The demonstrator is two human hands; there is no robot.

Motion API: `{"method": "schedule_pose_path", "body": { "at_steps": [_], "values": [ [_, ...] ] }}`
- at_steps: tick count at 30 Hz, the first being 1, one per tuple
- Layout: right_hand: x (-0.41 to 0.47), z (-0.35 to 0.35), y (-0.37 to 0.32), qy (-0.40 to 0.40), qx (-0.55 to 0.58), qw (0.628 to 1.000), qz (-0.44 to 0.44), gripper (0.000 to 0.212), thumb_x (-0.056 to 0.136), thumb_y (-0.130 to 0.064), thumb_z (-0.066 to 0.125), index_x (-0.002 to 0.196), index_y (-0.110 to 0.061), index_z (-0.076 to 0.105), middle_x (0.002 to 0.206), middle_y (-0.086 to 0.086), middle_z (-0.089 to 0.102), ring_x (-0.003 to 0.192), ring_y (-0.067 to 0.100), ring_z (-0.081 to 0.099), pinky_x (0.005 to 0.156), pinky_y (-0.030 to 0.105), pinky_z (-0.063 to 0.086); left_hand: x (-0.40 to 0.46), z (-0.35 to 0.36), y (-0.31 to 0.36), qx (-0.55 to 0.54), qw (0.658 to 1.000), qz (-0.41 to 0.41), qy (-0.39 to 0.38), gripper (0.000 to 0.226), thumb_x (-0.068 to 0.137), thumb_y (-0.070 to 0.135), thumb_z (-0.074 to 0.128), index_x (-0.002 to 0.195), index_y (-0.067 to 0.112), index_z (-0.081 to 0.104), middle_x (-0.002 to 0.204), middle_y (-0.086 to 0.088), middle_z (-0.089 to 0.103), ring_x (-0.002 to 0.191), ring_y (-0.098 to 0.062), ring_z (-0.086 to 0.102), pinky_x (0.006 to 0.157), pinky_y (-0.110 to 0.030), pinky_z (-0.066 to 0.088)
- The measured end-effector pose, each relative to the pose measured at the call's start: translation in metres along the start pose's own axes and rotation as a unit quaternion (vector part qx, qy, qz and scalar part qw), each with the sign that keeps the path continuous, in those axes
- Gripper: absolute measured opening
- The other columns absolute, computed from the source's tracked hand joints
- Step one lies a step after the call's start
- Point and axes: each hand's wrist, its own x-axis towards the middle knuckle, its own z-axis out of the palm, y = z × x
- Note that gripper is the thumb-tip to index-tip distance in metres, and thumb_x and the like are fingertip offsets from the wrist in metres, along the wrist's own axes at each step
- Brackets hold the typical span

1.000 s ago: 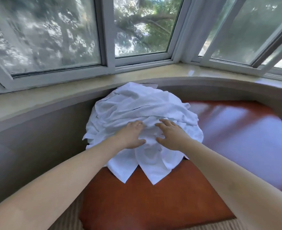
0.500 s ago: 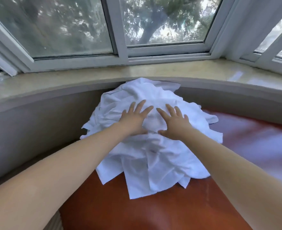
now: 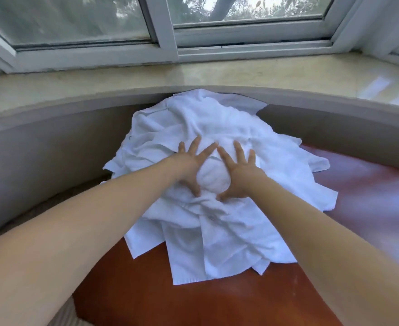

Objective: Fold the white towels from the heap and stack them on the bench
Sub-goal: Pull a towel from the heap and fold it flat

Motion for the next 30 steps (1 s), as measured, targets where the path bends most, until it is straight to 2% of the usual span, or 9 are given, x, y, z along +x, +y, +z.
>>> {"method": "schedule_pose_path", "body": {
  "at_steps": [2,4,7,11,14,16,18,24,30],
  "values": [
    [0.006,-0.003,-0.002,-0.018,-0.001,1.0,0.0,0.153,0.06,-0.069,0.086,0.141,-0.051,-0.042,0.153,-0.009,-0.051,0.148,0.047,-0.031,0.111,0.069,0.035,0.006,-0.002,-0.002,0.025,1.0,0.003,-0.013,0.166,0.048,0.055,0.096,0.131,0.059,-0.048,0.162,0.0,-0.038,0.152,-0.051,-0.009,0.111,-0.059,0.037],
    [0.01,-0.003,-0.008,-0.01,0.001,1.0,0.014,0.151,0.063,-0.064,0.087,0.144,-0.049,-0.04,0.156,-0.006,-0.047,0.148,0.05,-0.028,0.11,0.069,0.037,0.01,0.0,-0.001,0.044,0.999,0.008,0.009,0.161,0.056,0.049,0.095,0.142,0.052,-0.041,0.165,-0.005,-0.029,0.15,-0.052,0.007,0.103,-0.055,0.045],
    [0.014,0.007,-0.017,0.05,0.015,0.998,0.034,0.133,0.075,-0.051,0.083,0.152,-0.049,-0.026,0.163,-0.004,-0.033,0.151,0.049,-0.016,0.104,0.064,0.045,0.011,0.011,0.0,0.057,0.995,0.013,0.081,0.135,0.075,0.036,0.084,0.154,0.044,-0.025,0.163,-0.014,-0.006,0.131,-0.047,0.037,0.086,-0.047,0.054],
    [0.011,0.025,-0.017,0.146,0.066,0.987,0.033,0.102,0.083,-0.038,0.077,0.155,-0.048,0.005,0.166,-0.004,-0.007,0.151,0.046,0.003,0.099,0.054,0.05,0.005,0.02,-0.004,0.044,0.985,0.039,0.16,0.091,0.095,0.031,0.061,0.16,0.044,0.0,0.151,-0.014,0.023,0.096,-0.034,0.057,0.066,-0.039,0.043],
    [0.006,0.034,-0.025,0.204,0.066,0.976,0.04,0.084,0.086,-0.016,0.069,0.15,-0.044,0.021,0.163,-0.002,0.01,0.143,0.046,0.023,0.08,0.041,0.052,-0.002,0.021,-0.004,0.034,0.983,0.048,0.171,0.081,0.096,0.024,0.059,0.159,0.043,0.012,0.145,-0.014,0.028,0.081,-0.029,0.056,0.062,-0.037,0.041],
    [-0.001,0.038,-0.032,0.239,0.054,0.968,0.046,0.078,0.084,-0.004,0.062,0.145,-0.039,0.03,0.155,0.001,0.022,0.125,0.041,0.042,0.067,0.037,0.044,-0.01,0.024,-0.004,0.029,0.982,0.054,0.181,0.079,0.095,0.021,0.059,0.158,0.042,0.017,0.143,-0.013,0.03,0.076,-0.027,0.05,0.06,-0.036,0.041],
    [-0.01,0.041,-0.036,0.261,0.043,0.963,0.043,0.071,0.083,0.0,0.059,0.142,-0.033,0.037,0.145,0.004,0.032,0.104,0.035,0.051,0.063,0.036,0.039,-0.019,0.027,-0.004,0.023,0.979,0.057,0.196,0.077,0.095,0.019,0.058,0.157,0.042,0.019,0.141,-0.013,0.031,0.075,-0.026,0.048,0.059,-0.036,0.04],
    [-0.063,0.031,-0.049,0.293,0.047,0.955,0.033,0.054,0.084,-0.002,0.058,0.132,-0.023,0.047,0.126,0.007,0.043,0.07,0.027,0.046,0.056,0.035,0.039,-0.062,0.026,0.002,-0.01,0.971,0.087,0.223,0.072,0.096,0.018,0.054,0.156,0.042,0.023,0.14,-0.012,0.033,0.073,-0.027,0.046,0.059,-0.035,0.037],
    [-0.126,0.018,-0.056,0.302,0.023,0.952,0.051,0.05,0.085,-0.004,0.058,0.13,-0.023,0.048,0.122,0.009,0.043,0.064,0.031,0.047,0.054,0.034,0.033,-0.107,0.019,0.018,-0.035,0.958,0.126,0.255,0.072,0.094,0.016,0.055,0.154,0.043,0.026,0.133,-0.01,0.037,0.066,-0.026,0.045,0.054,-0.034,0.032]
  ]
}}
